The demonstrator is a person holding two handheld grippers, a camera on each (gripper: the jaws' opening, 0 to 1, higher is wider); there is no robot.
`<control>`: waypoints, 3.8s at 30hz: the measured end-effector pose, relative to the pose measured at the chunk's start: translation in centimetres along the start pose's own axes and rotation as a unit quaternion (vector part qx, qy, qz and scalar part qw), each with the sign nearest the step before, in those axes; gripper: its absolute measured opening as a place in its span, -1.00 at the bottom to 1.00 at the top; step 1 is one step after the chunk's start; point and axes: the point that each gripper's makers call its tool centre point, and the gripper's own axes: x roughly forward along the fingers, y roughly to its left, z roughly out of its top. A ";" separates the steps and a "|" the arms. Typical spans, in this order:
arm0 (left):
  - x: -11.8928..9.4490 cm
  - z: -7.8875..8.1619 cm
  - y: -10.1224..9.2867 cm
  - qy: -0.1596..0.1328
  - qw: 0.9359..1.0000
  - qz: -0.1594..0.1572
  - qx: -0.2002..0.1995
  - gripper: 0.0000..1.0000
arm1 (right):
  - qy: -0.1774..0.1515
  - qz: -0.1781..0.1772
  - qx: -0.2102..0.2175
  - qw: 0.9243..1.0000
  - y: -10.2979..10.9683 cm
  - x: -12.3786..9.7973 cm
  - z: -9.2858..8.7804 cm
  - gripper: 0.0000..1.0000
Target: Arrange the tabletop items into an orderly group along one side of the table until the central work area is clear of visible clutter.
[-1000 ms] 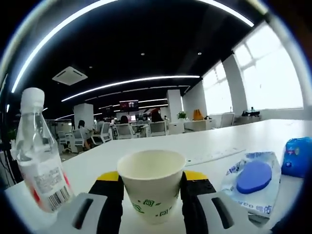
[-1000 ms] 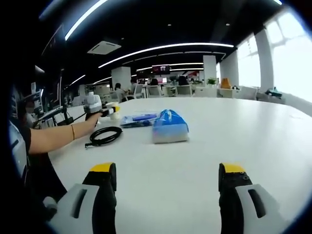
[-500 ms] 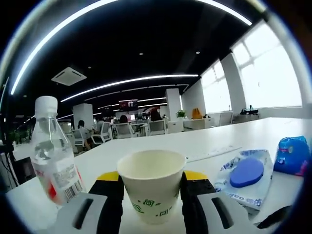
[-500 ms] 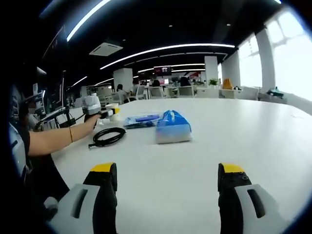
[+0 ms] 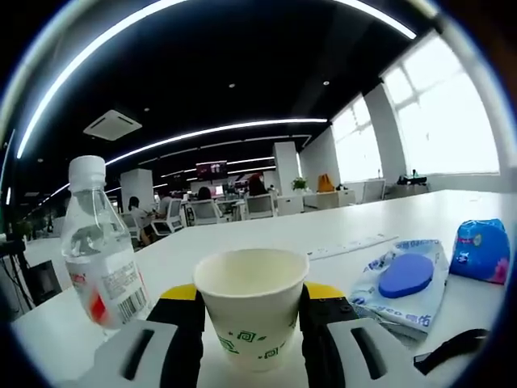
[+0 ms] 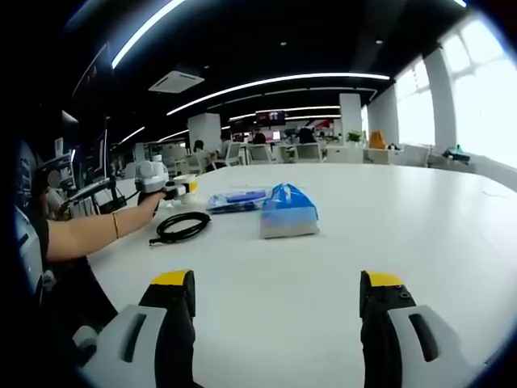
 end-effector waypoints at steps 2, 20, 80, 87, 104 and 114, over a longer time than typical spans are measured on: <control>-0.2 0.0 0.2 0.000 1.000 0.001 -0.002 -0.09 | 0.000 0.003 0.000 1.000 0.2 0.0 -0.1 0.62; -1.4 -0.3 0.8 0.000 1.000 -0.003 -0.003 -0.09 | 0.002 0.014 -0.004 1.000 1.3 -0.1 -0.3 0.59; -3.4 -2.9 1.1 0.034 0.999 -0.034 0.010 0.32 | 0.001 0.021 -0.013 1.000 2.3 -0.3 0.0 0.66; -3.9 -2.8 0.9 0.034 0.999 -0.039 0.012 0.37 | 0.001 0.028 -0.018 0.999 2.7 -0.2 0.1 0.68; -5.3 -2.6 0.0 0.027 0.998 -0.054 0.030 0.58 | 0.005 0.041 -0.037 0.998 3.7 -0.1 0.1 0.83; -5.5 -3.0 -0.4 0.034 0.997 -0.063 0.025 0.65 | 0.011 0.037 -0.032 0.999 3.6 0.1 -0.3 0.91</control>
